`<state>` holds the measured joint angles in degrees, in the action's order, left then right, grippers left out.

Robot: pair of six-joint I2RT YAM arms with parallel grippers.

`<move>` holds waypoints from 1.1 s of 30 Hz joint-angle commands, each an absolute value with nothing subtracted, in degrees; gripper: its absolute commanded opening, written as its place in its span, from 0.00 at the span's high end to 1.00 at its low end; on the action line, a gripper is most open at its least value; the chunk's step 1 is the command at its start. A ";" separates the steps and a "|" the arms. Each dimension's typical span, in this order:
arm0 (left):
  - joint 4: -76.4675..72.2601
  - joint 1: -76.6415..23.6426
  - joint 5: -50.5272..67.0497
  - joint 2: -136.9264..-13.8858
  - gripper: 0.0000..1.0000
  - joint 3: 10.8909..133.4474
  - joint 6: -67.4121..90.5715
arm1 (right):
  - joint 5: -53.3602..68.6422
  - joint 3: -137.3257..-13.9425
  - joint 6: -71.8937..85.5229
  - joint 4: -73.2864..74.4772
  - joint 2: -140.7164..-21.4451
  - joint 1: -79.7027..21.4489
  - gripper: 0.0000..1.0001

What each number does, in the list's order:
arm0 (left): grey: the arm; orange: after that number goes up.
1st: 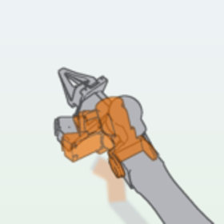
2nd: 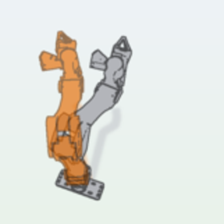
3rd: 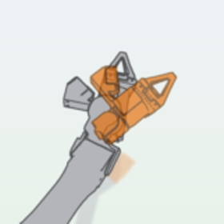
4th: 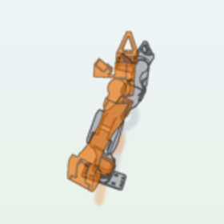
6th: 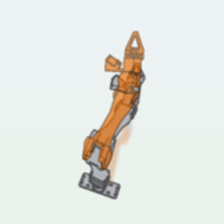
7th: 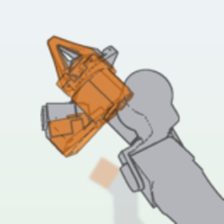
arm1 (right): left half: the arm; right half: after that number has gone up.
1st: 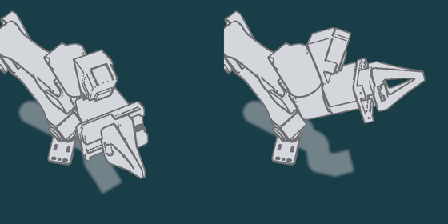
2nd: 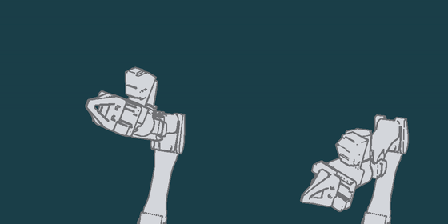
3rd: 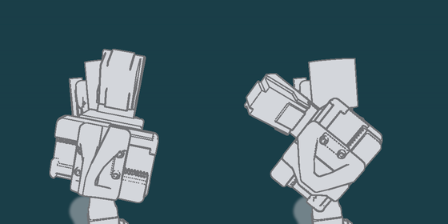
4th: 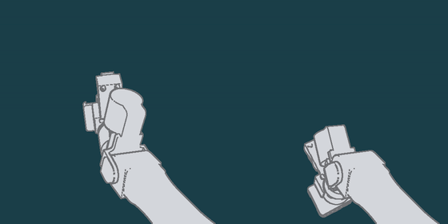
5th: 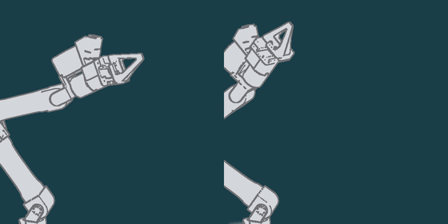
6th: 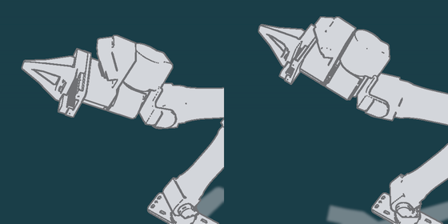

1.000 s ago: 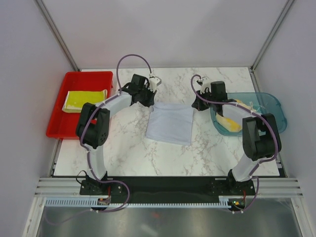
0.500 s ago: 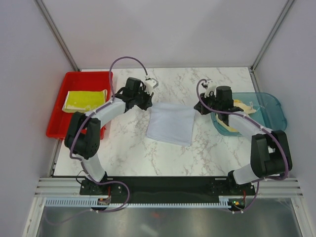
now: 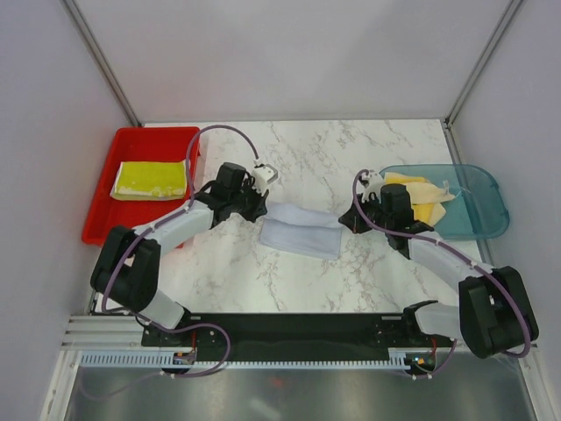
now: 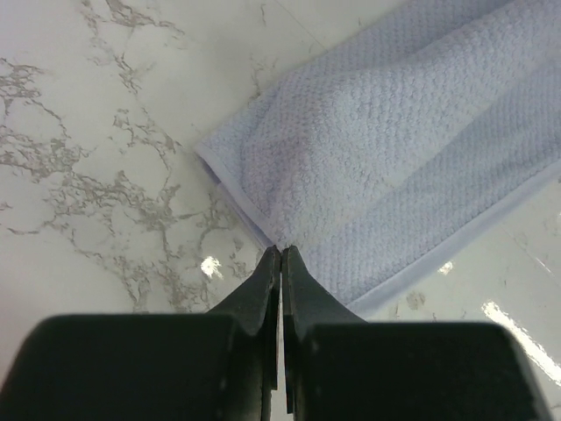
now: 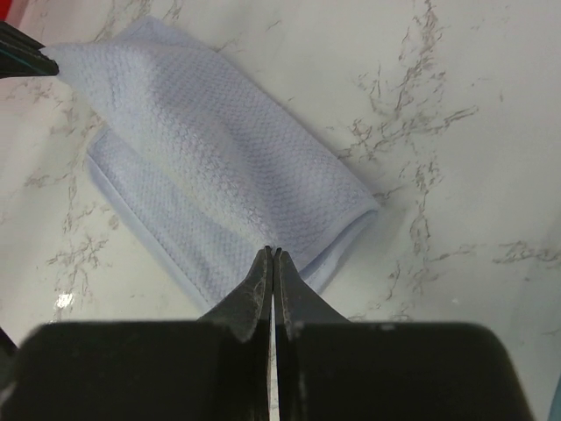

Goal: Fold and stack the towels
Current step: Fold the towel

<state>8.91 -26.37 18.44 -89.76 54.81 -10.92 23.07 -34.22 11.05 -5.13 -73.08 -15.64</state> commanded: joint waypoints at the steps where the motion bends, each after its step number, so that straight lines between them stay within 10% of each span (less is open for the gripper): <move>1: 6.59 -27.07 17.31 -84.64 0.98 52.48 -8.35 | 22.06 -32.26 14.76 -7.65 -69.35 -16.43 1.00; 22: 14.67 -31.02 13.01 -82.53 0.86 48.43 -2.99 | 20.12 -17.14 26.10 -7.47 -59.15 -21.18 0.99; 33: 17.49 -31.03 13.94 -76.73 0.52 49.65 4.64 | 26.63 -19.94 28.04 -2.66 -55.12 -21.45 0.62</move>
